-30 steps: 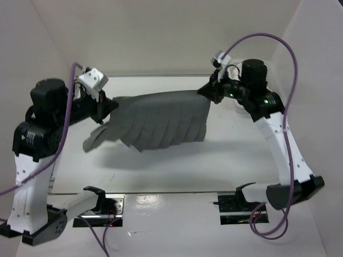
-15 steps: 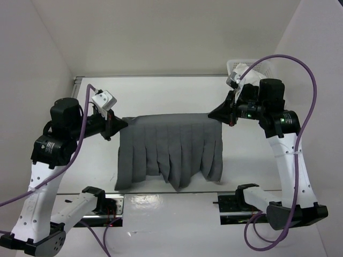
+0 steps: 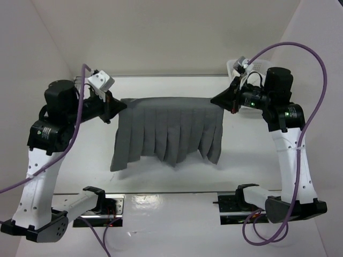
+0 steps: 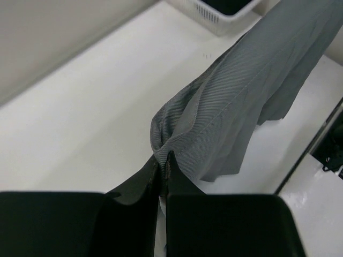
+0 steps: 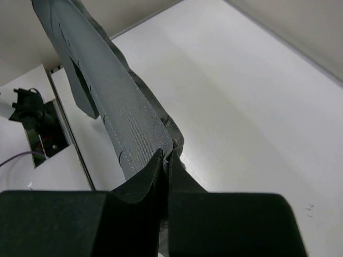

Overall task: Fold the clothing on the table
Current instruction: Fold the skirt

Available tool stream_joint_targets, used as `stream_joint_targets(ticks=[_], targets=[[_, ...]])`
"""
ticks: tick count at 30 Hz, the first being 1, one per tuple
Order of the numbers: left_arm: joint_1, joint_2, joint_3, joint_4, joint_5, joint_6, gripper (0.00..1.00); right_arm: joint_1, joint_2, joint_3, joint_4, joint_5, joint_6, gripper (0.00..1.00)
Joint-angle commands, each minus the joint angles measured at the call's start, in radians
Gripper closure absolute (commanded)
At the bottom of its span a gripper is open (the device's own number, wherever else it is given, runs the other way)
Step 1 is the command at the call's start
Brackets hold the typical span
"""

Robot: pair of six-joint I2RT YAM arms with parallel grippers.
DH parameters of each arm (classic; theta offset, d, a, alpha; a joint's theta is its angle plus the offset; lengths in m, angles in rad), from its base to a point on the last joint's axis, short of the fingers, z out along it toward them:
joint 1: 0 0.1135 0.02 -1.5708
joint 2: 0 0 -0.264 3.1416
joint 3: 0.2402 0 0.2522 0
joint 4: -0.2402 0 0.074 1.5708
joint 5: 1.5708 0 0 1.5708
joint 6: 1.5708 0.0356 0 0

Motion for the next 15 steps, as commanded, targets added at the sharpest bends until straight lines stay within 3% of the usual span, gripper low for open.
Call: stream_joint_targets(ticks=[1, 8, 15], targets=[[0.066, -0.055, 0.123, -0.052, -0.336, 0.081, 0.99, -0.068, -0.009, 0.13, 0.084, 0.232, 0.0, 1.0], [0.113, -0.205, 0.188, -0.13, -0.151, 0.124, 0.99, -0.126, -0.103, 0.167, 0.029, 0.022, -0.018, 1.0], [0.124, -0.348, 0.101, -0.17, -0.103, 0.149, 0.99, -0.183, -0.221, 0.123, -0.034, -0.127, -0.084, 1.0]])
